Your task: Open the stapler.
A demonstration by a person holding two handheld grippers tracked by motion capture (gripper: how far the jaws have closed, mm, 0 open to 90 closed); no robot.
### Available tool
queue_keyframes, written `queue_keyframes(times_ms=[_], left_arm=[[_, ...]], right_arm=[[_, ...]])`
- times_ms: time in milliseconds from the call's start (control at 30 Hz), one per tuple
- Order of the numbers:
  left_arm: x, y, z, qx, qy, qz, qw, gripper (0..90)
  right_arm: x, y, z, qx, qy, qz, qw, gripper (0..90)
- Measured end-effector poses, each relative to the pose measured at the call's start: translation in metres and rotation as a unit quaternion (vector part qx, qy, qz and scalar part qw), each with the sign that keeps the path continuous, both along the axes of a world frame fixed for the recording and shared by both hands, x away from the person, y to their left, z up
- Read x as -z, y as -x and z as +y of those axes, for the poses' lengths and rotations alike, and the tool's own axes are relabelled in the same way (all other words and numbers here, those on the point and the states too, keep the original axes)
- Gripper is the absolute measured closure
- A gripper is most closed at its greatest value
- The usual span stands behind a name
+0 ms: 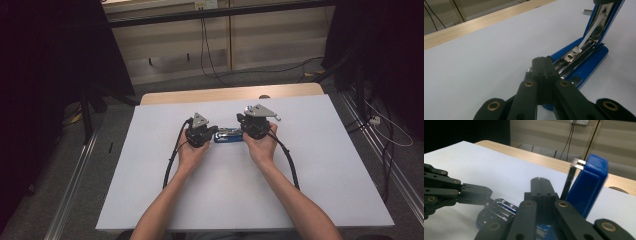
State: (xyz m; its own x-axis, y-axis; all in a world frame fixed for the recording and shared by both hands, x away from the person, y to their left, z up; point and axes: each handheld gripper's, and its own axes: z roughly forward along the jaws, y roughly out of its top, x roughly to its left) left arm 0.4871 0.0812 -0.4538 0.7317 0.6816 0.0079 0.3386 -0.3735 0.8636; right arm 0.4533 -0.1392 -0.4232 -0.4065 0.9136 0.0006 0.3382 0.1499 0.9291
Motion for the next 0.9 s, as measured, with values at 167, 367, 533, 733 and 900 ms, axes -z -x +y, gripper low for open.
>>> queue_keyframes(times_ms=[167, 367, 533, 733, 900], left_arm=[[0.000, 0.000, 0.000, -0.001, -0.002, 0.000, 1.0000, 90.0], [0.001, 0.001, 0.000, -0.002, 0.000, -0.002, 1.0000, 90.0], [0.000, 0.002, -0.001, -0.003, -0.003, -0.005, 1.0000, 90.0], [0.000, 0.002, -0.001, -0.002, -0.004, -0.005, 1.0000, 90.0], [0.000, 0.001, 0.000, -0.001, -0.004, -0.005, 1.0000, 90.0]], right_arm=[[-0.002, 0.001, -0.010, 0.009, 0.000, -0.002, 1.0000, 90.0], [-0.001, 0.002, -0.016, 0.009, -0.004, 0.000, 1.0000, 90.0], [-0.001, 0.002, -0.017, 0.007, -0.001, -0.001, 1.0000, 90.0], [0.000, 0.003, -0.019, 0.010, -0.001, -0.001, 1.0000, 90.0], [0.000, 0.004, -0.025, 0.014, -0.005, -0.002, 0.9999, 90.0]])
